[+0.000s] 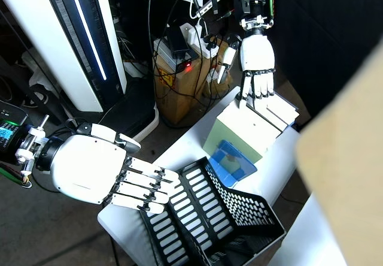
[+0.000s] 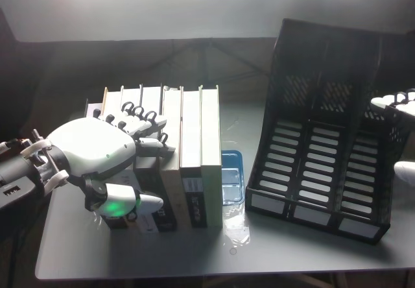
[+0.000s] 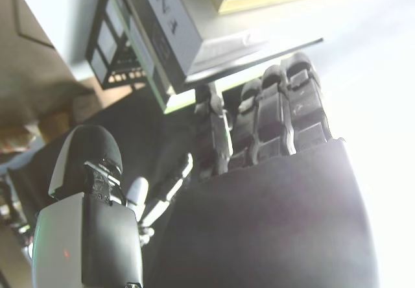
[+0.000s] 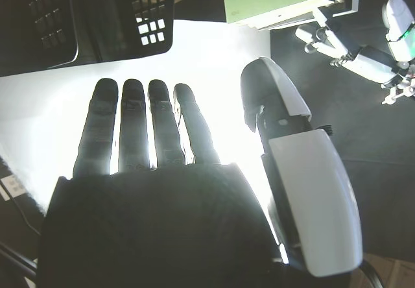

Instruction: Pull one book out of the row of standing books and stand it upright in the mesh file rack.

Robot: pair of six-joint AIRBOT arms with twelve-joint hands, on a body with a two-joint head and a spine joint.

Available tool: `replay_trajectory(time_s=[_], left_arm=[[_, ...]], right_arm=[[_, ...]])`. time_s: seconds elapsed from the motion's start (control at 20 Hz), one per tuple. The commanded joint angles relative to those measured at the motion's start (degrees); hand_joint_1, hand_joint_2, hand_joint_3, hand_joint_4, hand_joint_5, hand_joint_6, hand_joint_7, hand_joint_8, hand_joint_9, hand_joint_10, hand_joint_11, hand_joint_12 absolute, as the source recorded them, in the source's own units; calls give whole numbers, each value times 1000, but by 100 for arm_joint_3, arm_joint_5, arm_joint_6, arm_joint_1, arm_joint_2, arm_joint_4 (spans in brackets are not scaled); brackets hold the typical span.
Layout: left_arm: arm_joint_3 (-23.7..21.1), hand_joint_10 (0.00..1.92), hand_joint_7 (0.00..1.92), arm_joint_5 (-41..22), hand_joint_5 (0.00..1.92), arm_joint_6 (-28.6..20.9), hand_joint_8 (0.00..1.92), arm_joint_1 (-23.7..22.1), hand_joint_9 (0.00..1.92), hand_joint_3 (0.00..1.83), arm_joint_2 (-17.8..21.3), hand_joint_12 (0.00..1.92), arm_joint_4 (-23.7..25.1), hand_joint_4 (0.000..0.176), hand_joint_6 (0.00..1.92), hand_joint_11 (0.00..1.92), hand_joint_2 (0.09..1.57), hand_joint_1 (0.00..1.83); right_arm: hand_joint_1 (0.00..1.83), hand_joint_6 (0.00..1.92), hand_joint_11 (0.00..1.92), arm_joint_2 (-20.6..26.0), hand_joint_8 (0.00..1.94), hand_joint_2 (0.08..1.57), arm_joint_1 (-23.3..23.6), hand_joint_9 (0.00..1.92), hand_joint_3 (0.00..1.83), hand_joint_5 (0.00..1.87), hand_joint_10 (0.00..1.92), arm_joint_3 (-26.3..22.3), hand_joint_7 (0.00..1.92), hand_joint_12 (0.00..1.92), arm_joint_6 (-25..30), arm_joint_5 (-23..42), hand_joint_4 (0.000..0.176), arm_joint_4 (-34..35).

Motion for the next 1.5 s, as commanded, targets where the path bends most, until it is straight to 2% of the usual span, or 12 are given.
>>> replay_trajectory(time_s=[0.0, 0.15, 0.3, 0.4, 0.6, 0.8, 1.05, 1.15, 1.2, 1.3, 1.4, 1.45], left_arm=[[-38, 0, 0, -358, 518, 52, 0, -14, 0, 0, -17, 0, 34, 41, 23, 0, 1130, 380], [-160, 0, 0, -380, 577, 70, 0, 67, 0, 0, 46, 0, 118, 63, 30, 0, 1106, 318], [-304, 0, 0, -469, 638, 103, 0, 161, 0, 0, 125, 0, 179, 67, 45, 0, 1108, 307], [-419, 0, 0, -516, 634, 109, 0, 227, 0, 2, 190, 0, 261, 64, 36, 0, 1122, 272], [-590, 0, 0, -637, 676, 105, 0, 404, 0, 0, 291, 0, 288, 29, 37, 0, 1100, 357], [-790, 0, 0, -822, 640, 32, 0, 652, 0, 1, 389, 0, 355, 46, 15, 0, 1118, 287], [-981, 0, 0, -1044, 632, -46, 0, 880, 0, 8, 489, 0, 382, 20, 7, 0, 1139, 287], [-1060, 0, 0, -1092, 621, -115, 0, 952, 0, 7, 515, 0, 487, 54, 1, 0, 1142, 252], [-1117, 0, 0, -1125, 635, -144, 0, 1010, 0, 3, 528, 0, 544, 54, 7, 0, 1135, 274], [-1214, 0, 0, -1198, 651, -176, 0, 1099, 0, 0, 544, 0, 611, 37, 12, 0, 1121, 320], [-1334, 0, 0, -1299, 620, -177, 0, 1227, 0, 0, 570, 0, 658, 48, 1, 0, 1112, 286], [-1383, 0, 0, -1341, 628, -181, 0, 1291, 0, 0, 584, 0, 660, 22, 5, 0, 1117, 285]], right_arm=[[458, 9, 0, 9, 0, 1382, 18, 0, 0, 44, 0, 3, 0, 0, 43, 656, 0, 32], [474, 7, 0, 9, 0, 1383, 14, 0, 0, 46, 0, 3, 0, 0, 56, 657, 0, 32], [472, 5, 0, 9, 0, 1384, 6, 0, 0, 43, 0, 2, 0, 0, 74, 658, 0, 32], [470, 1, 0, 9, 0, 1391, 1, 0, 3, 35, 0, 2, 0, 0, 87, 660, 0, 33], [441, 3, 0, 9, 0, 1390, -4, 0, 1, 42, 0, 2, 0, 0, 95, 660, 0, 33], [458, 3, 0, 10, 0, 1389, -10, 0, 0, 45, 0, 2, 0, 0, 117, 660, 0, 33], [450, 0, 0, 10, 0, 1391, -11, 0, 2, 37, 0, 2, 0, 0, 129, 660, 0, 33], [474, 1, 0, 10, 0, 1388, -15, 0, 0, 40, 0, 2, 0, 0, 134, 659, 0, 33], [475, 0, 0, 10, 0, 1388, -18, 0, 0, 39, 0, 2, 0, 0, 135, 659, 0, 33], [485, 1, 0, 10, 0, 1383, -18, 0, 0, 41, 0, 2, 0, 0, 144, 658, 0, 33], [468, 0, 0, 10, 0, 1384, -23, 0, 0, 32, 0, 2, 0, 0, 150, 657, 0, 33], [475, 2, 0, 10, 0, 1381, -26, 0, 0, 38, 0, 1, 0, 0, 151, 656, 0, 33]])
